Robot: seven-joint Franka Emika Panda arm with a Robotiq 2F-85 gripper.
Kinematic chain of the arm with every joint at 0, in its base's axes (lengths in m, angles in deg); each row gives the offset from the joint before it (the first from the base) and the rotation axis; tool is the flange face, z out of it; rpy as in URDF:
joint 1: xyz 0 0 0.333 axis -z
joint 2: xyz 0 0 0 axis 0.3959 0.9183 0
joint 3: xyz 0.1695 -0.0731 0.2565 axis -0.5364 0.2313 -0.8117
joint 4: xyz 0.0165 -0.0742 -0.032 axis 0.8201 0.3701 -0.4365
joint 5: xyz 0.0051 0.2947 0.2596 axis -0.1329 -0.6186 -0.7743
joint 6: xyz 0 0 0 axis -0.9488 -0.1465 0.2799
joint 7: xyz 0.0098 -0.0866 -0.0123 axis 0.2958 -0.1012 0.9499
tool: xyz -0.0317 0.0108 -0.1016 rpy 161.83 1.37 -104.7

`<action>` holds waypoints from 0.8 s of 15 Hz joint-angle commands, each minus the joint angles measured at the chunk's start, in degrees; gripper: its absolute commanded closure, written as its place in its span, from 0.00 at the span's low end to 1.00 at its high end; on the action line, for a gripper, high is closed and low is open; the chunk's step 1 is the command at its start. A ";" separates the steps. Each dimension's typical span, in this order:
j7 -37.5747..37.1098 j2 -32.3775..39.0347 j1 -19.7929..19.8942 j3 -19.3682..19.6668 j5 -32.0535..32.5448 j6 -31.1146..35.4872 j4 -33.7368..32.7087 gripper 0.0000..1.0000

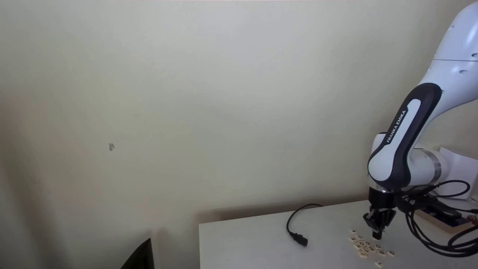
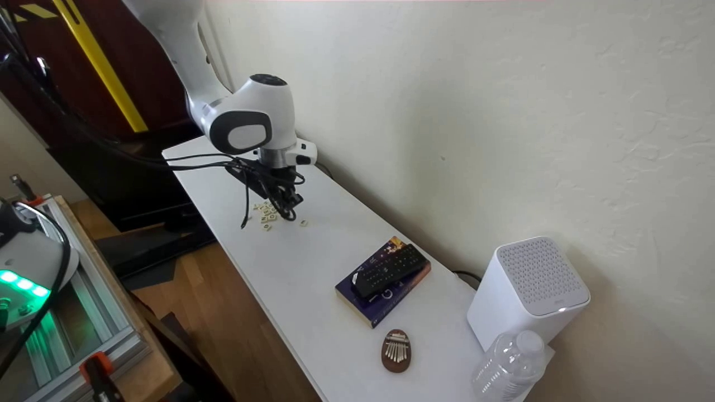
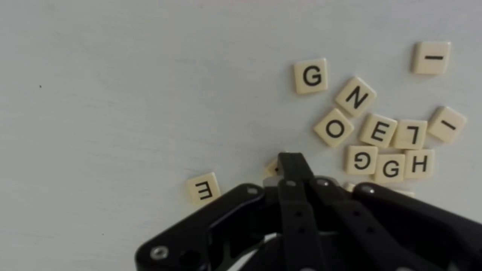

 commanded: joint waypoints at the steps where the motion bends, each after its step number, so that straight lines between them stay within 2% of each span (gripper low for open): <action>1: -1.89 2.02 1.71 -0.84 -2.67 -1.85 -2.37 1.00; 12: -5.68 2.69 2.90 -1.09 -7.58 -4.03 -4.11 1.00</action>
